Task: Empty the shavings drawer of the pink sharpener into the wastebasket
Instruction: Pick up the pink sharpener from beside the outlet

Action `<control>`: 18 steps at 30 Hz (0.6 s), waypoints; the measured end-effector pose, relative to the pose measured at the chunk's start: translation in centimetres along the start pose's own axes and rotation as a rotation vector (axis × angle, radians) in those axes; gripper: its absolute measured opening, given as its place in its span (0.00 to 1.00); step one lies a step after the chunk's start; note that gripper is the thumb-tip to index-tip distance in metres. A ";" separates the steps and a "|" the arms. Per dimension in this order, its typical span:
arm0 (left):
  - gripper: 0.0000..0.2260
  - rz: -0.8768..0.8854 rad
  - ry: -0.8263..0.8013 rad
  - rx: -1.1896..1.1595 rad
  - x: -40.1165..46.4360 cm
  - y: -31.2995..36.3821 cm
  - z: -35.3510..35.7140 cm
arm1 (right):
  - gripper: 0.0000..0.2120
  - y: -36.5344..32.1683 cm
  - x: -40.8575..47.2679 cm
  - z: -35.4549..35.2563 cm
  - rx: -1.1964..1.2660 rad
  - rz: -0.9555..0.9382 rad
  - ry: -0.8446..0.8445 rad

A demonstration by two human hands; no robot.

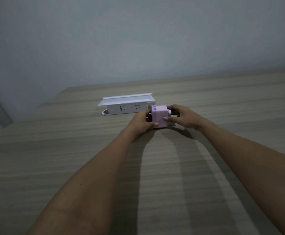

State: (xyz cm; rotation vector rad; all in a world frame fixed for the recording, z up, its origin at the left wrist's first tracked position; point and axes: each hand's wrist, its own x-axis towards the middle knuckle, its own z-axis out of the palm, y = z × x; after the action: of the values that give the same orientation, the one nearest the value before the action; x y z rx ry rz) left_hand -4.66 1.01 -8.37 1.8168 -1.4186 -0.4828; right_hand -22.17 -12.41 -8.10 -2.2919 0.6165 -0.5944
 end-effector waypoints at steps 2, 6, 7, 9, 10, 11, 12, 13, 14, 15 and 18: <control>0.25 0.005 0.018 0.002 -1.2 0.7 -0.5 | 0.27 -1.1 -0.7 -0.2 0.016 0.000 -0.002; 0.27 0.029 0.027 0.018 -4.4 2.6 -1.7 | 0.27 -4.2 -3.0 -0.8 0.029 -0.012 -0.025; 0.28 0.028 0.029 0.010 -5.3 3.0 -2.0 | 0.27 -5.0 -3.7 -0.7 0.041 -0.017 -0.028; 0.27 0.029 0.035 -0.005 -7.2 3.7 -2.8 | 0.26 -6.6 -5.1 -0.5 0.063 -0.032 -0.025; 0.27 0.029 0.032 -0.016 -8.2 3.8 -3.1 | 0.25 -7.2 -5.8 -0.3 0.076 -0.036 -0.027; 0.26 0.028 0.034 -0.025 -9.3 3.9 -3.3 | 0.25 -7.9 -6.5 0.1 0.085 -0.038 -0.034; 0.26 0.023 0.041 -0.026 -10.4 4.0 -3.5 | 0.25 -8.5 -7.3 0.4 0.092 -0.042 -0.038; 0.26 0.019 0.047 -0.029 -11.5 4.0 -3.6 | 0.25 -9.1 -8.1 0.8 0.096 -0.045 -0.044; 0.25 0.011 0.053 -0.034 -12.6 3.9 -3.7 | 0.25 -9.6 -8.8 1.2 0.106 -0.045 -0.053; 0.25 0.010 0.053 -0.040 -13.8 3.8 -3.8 | 0.25 -10.0 -9.6 1.5 0.113 -0.042 -0.061; 0.26 -0.001 0.030 -0.022 -16.9 3.7 -3.7 | 0.25 -10.7 -11.8 2.8 0.108 -0.032 -0.088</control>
State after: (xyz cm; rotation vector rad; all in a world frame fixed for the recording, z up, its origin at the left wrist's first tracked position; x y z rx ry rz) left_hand -9.73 17.76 -5.84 1.8000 -1.3864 -0.4680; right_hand -27.04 2.75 -5.18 -2.2173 0.4945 -0.5261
